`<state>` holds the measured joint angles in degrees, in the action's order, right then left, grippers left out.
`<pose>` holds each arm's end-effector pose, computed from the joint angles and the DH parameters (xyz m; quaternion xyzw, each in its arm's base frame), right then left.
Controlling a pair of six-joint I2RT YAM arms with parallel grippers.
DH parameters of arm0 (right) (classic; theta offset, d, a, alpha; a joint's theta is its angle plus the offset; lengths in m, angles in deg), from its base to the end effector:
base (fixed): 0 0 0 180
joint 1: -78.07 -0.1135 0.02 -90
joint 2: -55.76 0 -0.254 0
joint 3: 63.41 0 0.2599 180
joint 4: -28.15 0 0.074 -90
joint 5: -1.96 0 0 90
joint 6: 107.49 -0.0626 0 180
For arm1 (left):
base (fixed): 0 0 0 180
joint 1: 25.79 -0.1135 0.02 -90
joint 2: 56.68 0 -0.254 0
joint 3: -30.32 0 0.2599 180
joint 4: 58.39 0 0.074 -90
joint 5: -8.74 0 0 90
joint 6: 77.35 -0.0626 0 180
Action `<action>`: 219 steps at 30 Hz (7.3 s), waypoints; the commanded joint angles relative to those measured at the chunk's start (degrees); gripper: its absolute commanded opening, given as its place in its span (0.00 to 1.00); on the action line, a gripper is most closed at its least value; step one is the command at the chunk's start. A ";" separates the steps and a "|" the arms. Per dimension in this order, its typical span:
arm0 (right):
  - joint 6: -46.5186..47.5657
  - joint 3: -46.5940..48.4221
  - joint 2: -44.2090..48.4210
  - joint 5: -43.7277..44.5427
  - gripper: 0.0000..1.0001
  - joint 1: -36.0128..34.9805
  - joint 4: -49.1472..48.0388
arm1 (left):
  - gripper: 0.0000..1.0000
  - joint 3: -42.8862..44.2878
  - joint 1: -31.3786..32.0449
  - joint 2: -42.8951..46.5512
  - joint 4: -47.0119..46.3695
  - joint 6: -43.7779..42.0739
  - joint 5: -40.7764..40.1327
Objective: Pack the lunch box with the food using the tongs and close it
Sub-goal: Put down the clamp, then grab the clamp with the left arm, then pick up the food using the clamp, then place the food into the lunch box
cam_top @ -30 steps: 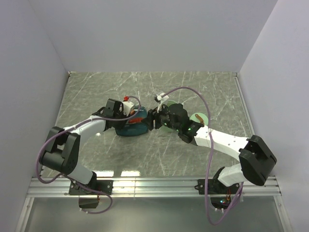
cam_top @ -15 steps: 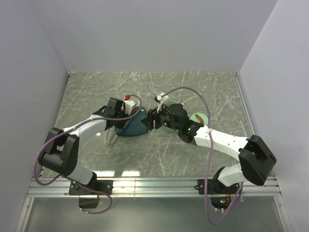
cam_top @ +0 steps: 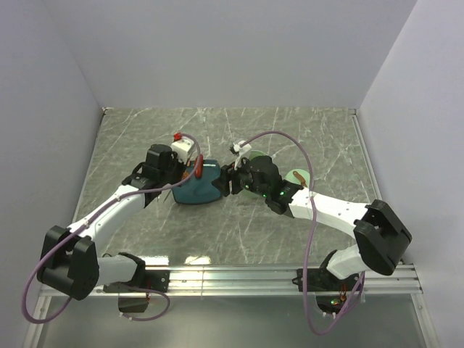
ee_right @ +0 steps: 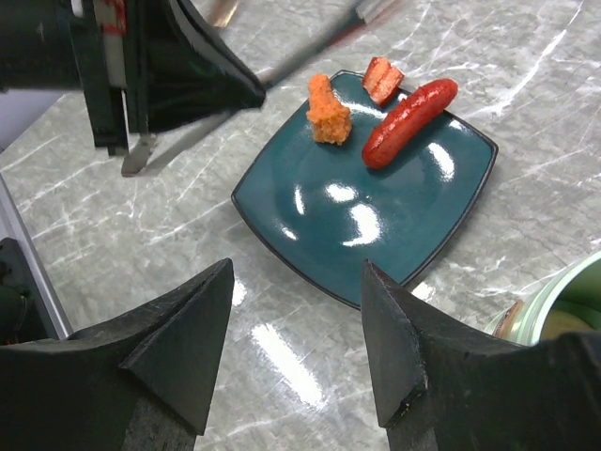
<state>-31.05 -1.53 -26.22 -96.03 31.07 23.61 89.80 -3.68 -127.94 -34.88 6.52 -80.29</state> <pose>0.2389 0.2690 0.2392 -0.2689 0.7487 0.3522 0.4931 0.2815 -0.1155 0.2221 0.2204 0.8604 -0.0713 0.4540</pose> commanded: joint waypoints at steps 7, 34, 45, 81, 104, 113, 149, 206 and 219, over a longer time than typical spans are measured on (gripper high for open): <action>0.64 2.27 -1.08 0.34 0.63 -0.11 -1.27 | 0.00 -0.69 -6.19 0.34 -9.70 4.11 -8.36; 2.66 -1.95 7.53 6.23 0.64 -0.11 -0.04 | 0.23 33.32 -19.30 -43.96 -1.19 12.72 7.65; 2.75 -2.21 7.18 6.41 0.64 -0.11 -0.48 | 0.48 19.72 -19.21 -26.51 -20.83 19.39 -3.60; 2.31 -1.60 3.40 5.35 0.71 -0.11 -1.27 | 0.88 24.00 -16.31 -38.06 -4.00 29.51 -10.73; 2.31 -2.48 3.23 5.26 0.71 -0.02 -1.89 | 0.46 29.38 -11.83 -41.60 3.13 25.38 -25.66; 2.40 -2.04 2.52 5.61 0.71 0.07 -1.71 | 0.45 22.17 -10.42 -28.77 0.92 25.20 -31.47; 2.31 -11.88 24.49 13.26 0.74 6.31 3.48 | 0.45 5.20 9.70 0.53 9.18 29.68 -17.40; 1.43 -13.90 24.93 12.56 0.74 8.07 2.25 | 0.08 7.75 15.68 1.64 12.35 29.86 -26.37; 1.52 -14.61 26.78 14.40 0.75 9.56 3.04 | 0.07 7.57 19.37 8.77 12.52 29.86 -26.64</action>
<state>-29.59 -15.43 -1.65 -82.92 39.77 27.87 96.93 14.64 -121.63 -20.28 36.09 -106.01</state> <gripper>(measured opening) 0.746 0.329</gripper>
